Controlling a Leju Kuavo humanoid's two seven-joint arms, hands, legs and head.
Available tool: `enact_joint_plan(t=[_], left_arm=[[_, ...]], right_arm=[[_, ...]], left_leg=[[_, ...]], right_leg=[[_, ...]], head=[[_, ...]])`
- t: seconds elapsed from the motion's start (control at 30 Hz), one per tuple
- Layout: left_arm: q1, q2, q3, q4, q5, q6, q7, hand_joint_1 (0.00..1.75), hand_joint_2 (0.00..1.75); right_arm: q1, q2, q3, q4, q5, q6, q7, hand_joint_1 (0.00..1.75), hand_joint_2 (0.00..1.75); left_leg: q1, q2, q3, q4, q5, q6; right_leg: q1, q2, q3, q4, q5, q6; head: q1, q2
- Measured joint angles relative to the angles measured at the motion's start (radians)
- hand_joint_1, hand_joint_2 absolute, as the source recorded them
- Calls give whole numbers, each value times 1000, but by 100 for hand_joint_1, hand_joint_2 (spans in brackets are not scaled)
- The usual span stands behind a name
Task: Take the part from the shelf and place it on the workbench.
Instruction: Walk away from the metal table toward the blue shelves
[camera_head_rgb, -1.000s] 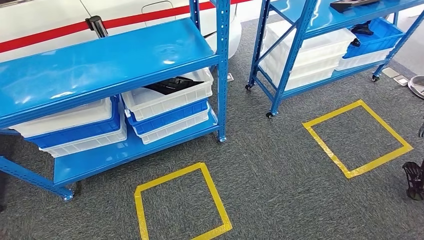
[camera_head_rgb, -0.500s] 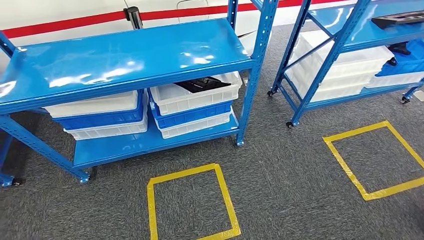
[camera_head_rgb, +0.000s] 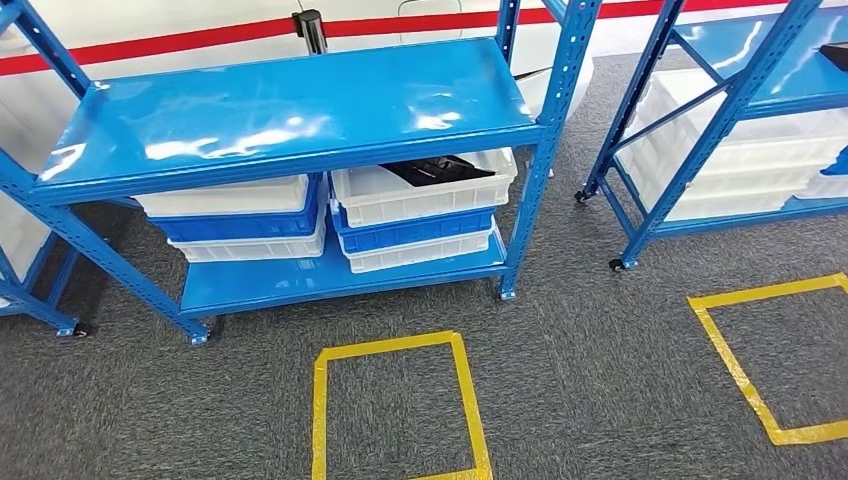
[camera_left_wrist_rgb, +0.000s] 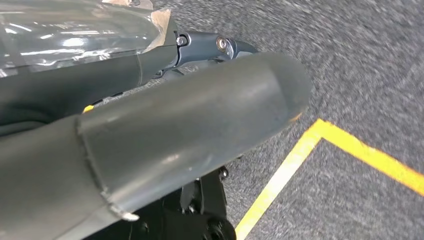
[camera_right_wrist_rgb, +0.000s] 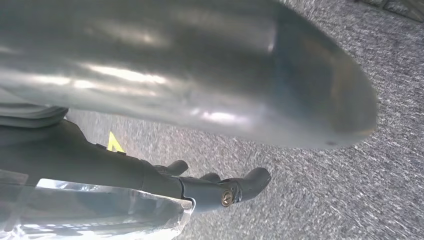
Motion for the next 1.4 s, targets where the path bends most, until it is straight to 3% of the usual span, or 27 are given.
enact_joint_plan(t=[0.03,0.1,0.13,0.2,0.27,0.33,0.37,0.43,0.5,0.53,0.57,0.63,0.7,0.77,0.83,0.87,0.93,0.97,1.0,1.03,1.07,1.1,1.17,1.2,1.33,1.4], left_arm=[[1,0,0,0,0,0,0,0,0],[1,0,0,0,-1,0,0,0,0],[0,1,0,0,-2,-1,0,0,0],[-3,2,0,0,-5,-2,1,0,0],[-2,2,0,0,-9,-4,1,0,0],[-1,2,0,0,-11,-5,2,0,0],[-1,2,0,0,-12,-5,2,0,0],[-2,1,-1,0,-14,-6,3,0,0],[-2,2,-1,0,-16,-6,3,0,0],[-2,1,-1,0,-18,-6,3,0,0],[-1,1,-1,0,-19,-6,3,0,0],[0,0,-2,0,-20,-6,3,0,0],[0,0,-2,0,-21,-5,5,0,0],[1,1,-3,0,-25,0,13,0,0],[1,3,-3,0,-30,8,22,0,0],[1,3,-3,0,-31,10,26,0,0],[-1,3,-4,0,-32,12,29,0,0],[-1,3,-4,0,-33,13,30,0,0],[-1,3,-4,0,-34,15,32,0,44],[0,3,-4,0,-36,18,35,0,87],[0,3,-4,0,-38,21,38,0,131],[0,3,-5,0,-41,24,43,0,175],[-2,4,-10,0,-46,27,50,0,175],[-3,4,-14,0,-49,28,52,0,175],[-3,4,-23,0,-56,30,58,0,175],[-4,3,-27,0,-62,33,60,0,175]], right_arm=[[0,0,0,0,0,0,0,0,0],[0,1,0,0,0,-1,-4,0,0],[0,2,0,0,0,-2,-6,0,0],[1,3,0,0,0,-3,-9,0,0],[1,4,0,0,0,-3,-11,0,0],[1,4,0,-1,2,-3,-12,0,0],[1,4,0,-1,3,-3,-12,0,0],[4,3,0,-1,5,-2,-12,0,0],[8,3,0,-1,6,-2,-11,0,0],[10,3,0,-1,5,-3,-9,0,0],[11,2,0,0,3,-5,-8,0,0],[11,1,-1,0,-5,-10,-6,0,0],[6,0,-2,0,-12,-14,-6,0,0],[2,1,-3,0,-14,-18,0,0,0],[2,2,-5,0,-15,-20,8,0,0],[2,3,-6,0,-15,-20,11,0,0],[3,3,-8,0,-15,-21,13,0,0],[3,4,-9,0,-15,-21,14,0,44],[3,4,-10,0,-15,-21,15,0,87],[3,3,-11,0,-15,-21,16,0,131],[3,4,-12,0,-16,-21,16,0,175],[3,4,-13,0,-17,-20,17,0,175],[3,6,-17,0,-21,-20,17,0,175],[3,6,-19,0,-24,-20,17,0,175],[6,9,-26,0,-32,-21,10,0,175],[8,9,-29,0,-36,-21,6,0,175]], left_leg=[[0,3,10,-28,27,1],[-3,26,73,-161,99,11],[-7,41,102,-220,121,17],[-15,56,126,-272,130,28],[-20,38,126,-278,131,40],[-16,21,137,-297,143,52],[-13,13,142,-306,149,56],[-10,-5,145,-312,153,62],[-11,-27,145,-312,153,63],[-11,-37,146,-311,152,62],[-11,-47,148,-310,151,60],[-13,-62,150,-302,144,51],[-17,-69,148,-292,132,41],[-15,-70,146,-288,124,32],[-11,-51,140,-266,108,22],[-9,-35,126,-233,86,16],[-5,-8,68,-109,20,5],[-2,-3,33,-44,-6,1],[-1,-1,9,-2,-15,-1],[0,0,3,1,-2,-1],[0,1,18,-38,29,2],[0,3,50,-107,70,7],[-6,9,111,-235,123,21],[-10,11,127,-267,131,27],[-13,6,139,-294,138,48],[-8,4,148,-309,146,59]], right_leg=[[1,-8,2,0,-2,0],[2,-22,10,-1,-6,2],[6,-29,13,-1,-9,5],[9,-42,16,-2,-14,13],[12,-57,22,-8,-16,24],[15,-43,18,12,-29,32],[16,-24,0,50,-49,31],[13,15,-70,188,-106,23],[12,24,-129,291,-134,27],[11,25,-132,288,-122,36],[10,26,-115,242,-94,46],[6,33,-55,93,-27,60],[3,41,-20,7,6,49],[3,42,-15,0,10,28],[0,39,-11,-2,13,14],[-3,37,-9,-3,13,8],[-1,31,-7,-3,11,0],[1,28,-6,-3,9,-2],[2,26,-6,-3,8,-3],[2,25,-4,-3,7,-3],[2,24,-2,-3,5,-3],[3,24,2,-3,3,-2],[6,23,8,-3,-2,3],[8,22,9,-4,-4,7],[10,17,8,3,-14,25],[11,21,-28,81,-55,23]], head=[[0,0],[-1,0],[0,0],[1,0],[0,0],[1,0],[3,0],[6,0],[9,0],[9,0],[10,0],[12,0],[12,0],[10,0],[8,0],[5,0],[-2,0],[-2,0],[-2,0],[-2,0],[-2,0],[-2,0],[-2,0],[-2,0],[-1,0],[2,0]])
